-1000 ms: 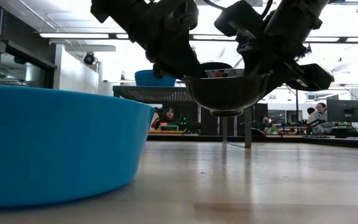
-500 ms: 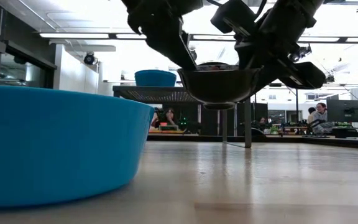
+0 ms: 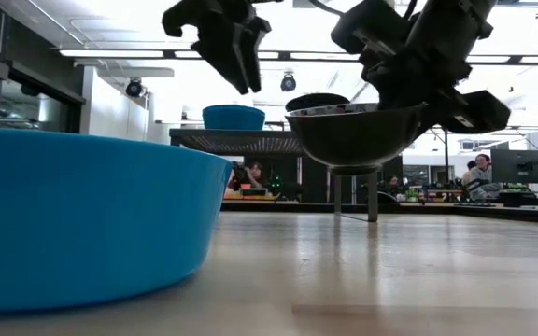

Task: Pick & Place Mini bowls
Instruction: Stack the white patterned bowl on top of the other white patterned bowls on the shelf

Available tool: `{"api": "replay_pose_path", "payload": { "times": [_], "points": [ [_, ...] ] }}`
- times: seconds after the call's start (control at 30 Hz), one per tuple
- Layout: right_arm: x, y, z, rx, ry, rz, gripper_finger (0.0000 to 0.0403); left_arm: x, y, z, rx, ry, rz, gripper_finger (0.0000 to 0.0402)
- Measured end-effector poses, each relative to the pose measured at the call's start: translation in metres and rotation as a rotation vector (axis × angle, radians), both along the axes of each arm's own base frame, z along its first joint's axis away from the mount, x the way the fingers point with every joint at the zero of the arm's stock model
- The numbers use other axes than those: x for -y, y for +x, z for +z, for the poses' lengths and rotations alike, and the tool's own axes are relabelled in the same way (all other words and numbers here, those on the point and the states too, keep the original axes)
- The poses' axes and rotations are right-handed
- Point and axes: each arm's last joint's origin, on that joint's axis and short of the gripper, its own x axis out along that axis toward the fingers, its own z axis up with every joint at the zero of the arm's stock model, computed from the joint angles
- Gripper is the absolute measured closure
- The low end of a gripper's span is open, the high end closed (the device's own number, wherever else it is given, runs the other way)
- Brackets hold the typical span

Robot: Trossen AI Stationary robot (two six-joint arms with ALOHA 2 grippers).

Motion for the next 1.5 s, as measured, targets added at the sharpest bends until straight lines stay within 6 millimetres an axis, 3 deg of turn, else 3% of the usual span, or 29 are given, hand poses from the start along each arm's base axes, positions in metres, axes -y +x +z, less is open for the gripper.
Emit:
{"api": "replay_pose_path", "payload": {
  "times": [0.37,0.57,0.77,0.97,1.2,1.3,1.5],
  "points": [
    [0.002,-0.009,0.014,0.012,0.017,0.009,0.0376,-0.002,-0.023,-0.001,-0.229,0.005,0.026,0.0229],
    [0.010,-0.029,0.038,0.022,-0.004,-0.007,0.0376,-0.003,-0.049,0.021,-0.166,0.017,0.037,0.0229],
    [0.024,-0.055,0.065,0.061,-0.032,-0.042,0.0376,-0.006,-0.080,0.036,0.008,0.007,0.043,0.0229],
    [0.047,-0.077,0.092,0.141,-0.052,-0.088,0.0376,-0.008,-0.112,0.021,0.218,-0.086,0.018,0.0229],
    [0.090,-0.095,0.121,0.231,-0.072,-0.125,0.0376,-0.010,-0.164,0.011,0.507,-0.253,-0.013,0.0229],
    [0.111,-0.100,0.132,0.228,-0.064,-0.116,0.0376,-0.010,-0.177,0.017,0.679,-0.289,-0.033,0.0229],
    [0.150,-0.106,0.152,0.271,-0.085,-0.111,0.0376,-0.012,-0.197,0.019,0.804,-0.305,-0.060,0.0229]
  ]
}}
